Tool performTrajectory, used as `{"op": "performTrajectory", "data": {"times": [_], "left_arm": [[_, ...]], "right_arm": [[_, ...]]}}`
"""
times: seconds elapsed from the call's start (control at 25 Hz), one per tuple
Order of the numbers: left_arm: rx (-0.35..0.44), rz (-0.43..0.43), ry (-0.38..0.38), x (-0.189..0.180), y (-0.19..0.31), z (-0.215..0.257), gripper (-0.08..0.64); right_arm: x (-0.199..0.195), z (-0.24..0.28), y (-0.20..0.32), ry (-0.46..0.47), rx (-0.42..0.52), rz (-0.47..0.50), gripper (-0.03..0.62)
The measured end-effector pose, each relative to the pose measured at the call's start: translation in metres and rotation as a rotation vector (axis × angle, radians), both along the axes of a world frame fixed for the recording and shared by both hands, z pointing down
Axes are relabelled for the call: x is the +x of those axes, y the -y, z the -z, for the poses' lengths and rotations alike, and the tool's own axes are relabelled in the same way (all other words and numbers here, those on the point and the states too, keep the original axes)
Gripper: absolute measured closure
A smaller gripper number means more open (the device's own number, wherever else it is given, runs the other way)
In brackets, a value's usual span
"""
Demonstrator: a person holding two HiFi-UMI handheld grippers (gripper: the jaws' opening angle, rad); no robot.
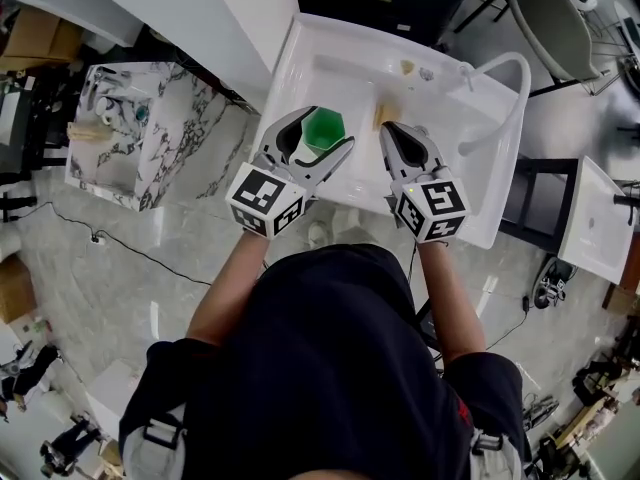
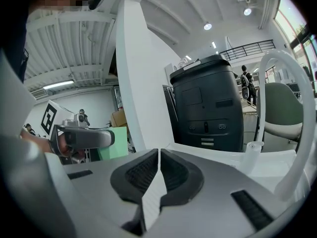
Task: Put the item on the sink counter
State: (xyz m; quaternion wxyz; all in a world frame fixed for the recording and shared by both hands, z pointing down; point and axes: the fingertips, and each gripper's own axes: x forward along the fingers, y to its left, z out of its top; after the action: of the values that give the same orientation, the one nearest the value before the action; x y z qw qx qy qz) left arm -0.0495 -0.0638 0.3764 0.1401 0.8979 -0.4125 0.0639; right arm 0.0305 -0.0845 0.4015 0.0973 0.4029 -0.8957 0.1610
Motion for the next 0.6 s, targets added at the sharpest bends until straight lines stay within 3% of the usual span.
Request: {"op": "performTrajectory", "data": {"times": [0.6], "left_arm": [[-0.036,0.049,0.006,0.012,0.051,-0.018,0.242]], "right_arm": [[-0.002,-0.021,0.05,0.013,-0.058,0.069,0.552]]}}
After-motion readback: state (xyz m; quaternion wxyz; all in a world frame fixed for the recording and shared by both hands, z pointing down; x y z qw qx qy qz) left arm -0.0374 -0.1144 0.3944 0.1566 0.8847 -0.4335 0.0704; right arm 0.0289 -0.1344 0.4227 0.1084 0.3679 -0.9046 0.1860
